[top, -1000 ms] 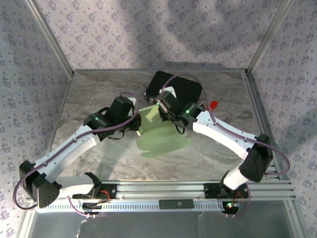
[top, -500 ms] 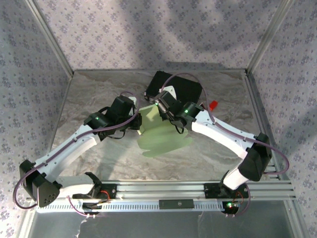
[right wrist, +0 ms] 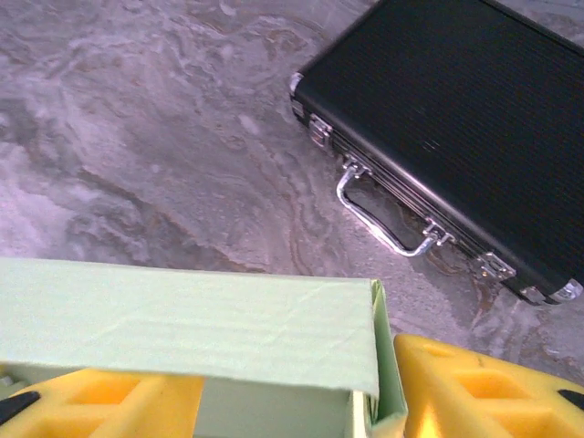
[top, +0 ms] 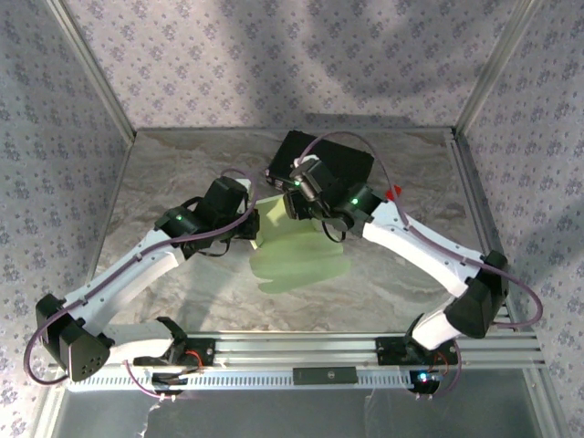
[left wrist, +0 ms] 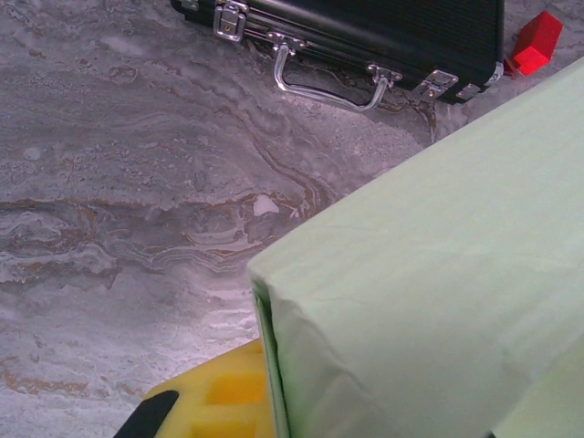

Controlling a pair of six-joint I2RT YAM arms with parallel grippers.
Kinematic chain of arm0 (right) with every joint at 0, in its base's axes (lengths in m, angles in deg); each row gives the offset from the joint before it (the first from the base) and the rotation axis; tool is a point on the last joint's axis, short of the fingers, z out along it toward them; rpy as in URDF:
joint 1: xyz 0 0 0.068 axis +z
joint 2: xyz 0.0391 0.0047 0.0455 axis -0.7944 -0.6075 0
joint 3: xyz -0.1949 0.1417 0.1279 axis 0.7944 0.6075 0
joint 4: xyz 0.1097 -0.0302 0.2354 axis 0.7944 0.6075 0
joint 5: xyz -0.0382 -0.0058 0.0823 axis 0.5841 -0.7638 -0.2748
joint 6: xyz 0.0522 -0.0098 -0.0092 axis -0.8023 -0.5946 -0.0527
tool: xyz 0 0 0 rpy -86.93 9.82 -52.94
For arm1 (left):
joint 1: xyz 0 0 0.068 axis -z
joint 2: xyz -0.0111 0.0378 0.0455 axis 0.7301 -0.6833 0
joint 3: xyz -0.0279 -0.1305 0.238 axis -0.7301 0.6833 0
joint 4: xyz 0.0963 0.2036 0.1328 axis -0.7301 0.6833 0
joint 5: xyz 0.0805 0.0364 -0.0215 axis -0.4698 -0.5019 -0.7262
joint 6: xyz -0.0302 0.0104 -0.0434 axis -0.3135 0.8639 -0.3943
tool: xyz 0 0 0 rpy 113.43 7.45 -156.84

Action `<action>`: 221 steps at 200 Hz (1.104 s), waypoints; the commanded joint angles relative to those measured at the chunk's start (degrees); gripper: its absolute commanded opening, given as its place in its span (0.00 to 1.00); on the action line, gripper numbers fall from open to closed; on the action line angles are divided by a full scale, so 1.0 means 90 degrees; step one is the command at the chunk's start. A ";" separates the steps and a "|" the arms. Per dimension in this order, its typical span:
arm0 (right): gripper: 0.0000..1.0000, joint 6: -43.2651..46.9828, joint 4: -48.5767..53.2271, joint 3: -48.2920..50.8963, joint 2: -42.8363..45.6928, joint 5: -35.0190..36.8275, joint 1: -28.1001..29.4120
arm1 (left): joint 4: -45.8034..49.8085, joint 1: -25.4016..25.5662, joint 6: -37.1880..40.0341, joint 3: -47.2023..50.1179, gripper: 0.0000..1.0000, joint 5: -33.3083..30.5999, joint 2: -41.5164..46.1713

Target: Fold the paper box

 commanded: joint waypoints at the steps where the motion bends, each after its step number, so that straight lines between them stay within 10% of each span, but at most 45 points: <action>1: 0.60 0.0072 0.0143 -0.0198 0.0354 -0.0442 -0.0111 | 0.0065 0.0048 0.0010 -0.0286 0.00 0.0033 -0.0031; 117: 0.40 0.1010 -0.1904 0.2329 0.1516 -0.6468 -0.2908 | 0.0151 -0.0533 0.0451 -0.0277 0.00 0.1146 0.0086; 221: 0.41 0.1191 -0.2093 0.2198 0.1008 -0.7078 -0.3092 | 0.0123 -0.0604 0.0522 -0.0298 0.00 0.1322 0.0047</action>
